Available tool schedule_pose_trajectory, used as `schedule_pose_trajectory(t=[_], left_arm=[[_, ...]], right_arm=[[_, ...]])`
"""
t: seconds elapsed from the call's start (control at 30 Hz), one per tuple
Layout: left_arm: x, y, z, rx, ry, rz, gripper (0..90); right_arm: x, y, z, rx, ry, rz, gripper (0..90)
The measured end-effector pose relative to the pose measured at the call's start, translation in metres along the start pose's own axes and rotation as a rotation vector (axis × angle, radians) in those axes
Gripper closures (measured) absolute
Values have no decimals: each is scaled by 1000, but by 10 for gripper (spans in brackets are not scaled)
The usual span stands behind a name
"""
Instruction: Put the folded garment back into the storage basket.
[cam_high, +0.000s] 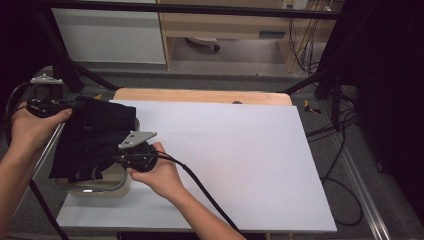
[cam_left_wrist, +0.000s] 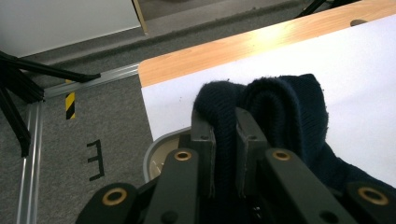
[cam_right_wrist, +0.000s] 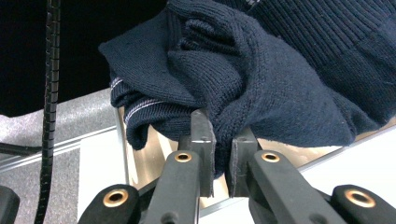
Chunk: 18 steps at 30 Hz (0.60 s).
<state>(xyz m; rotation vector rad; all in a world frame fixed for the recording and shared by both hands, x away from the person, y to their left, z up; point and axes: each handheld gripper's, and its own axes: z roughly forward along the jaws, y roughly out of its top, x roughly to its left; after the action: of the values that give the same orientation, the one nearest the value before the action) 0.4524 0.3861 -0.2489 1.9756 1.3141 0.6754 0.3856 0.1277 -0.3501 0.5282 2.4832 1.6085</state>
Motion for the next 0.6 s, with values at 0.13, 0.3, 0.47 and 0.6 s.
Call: schedule_pose_trajectory(t=[0.13, 0.3, 0.47, 0.6], left_arm=[[1, -3, 4, 7, 7, -6, 804], [2, -6, 6, 6, 10, -14, 804], [4, -8, 8, 14, 18, -15, 804], [6, -9, 12, 19, 21, -27, 804]], right_arm=[[-1, -3, 3, 6, 2, 5, 840], [-2, -5, 4, 12, -2, 5, 840], [-3, -5, 6, 11, 0, 4, 840], [-3, -6, 7, 5, 2, -1, 839]])
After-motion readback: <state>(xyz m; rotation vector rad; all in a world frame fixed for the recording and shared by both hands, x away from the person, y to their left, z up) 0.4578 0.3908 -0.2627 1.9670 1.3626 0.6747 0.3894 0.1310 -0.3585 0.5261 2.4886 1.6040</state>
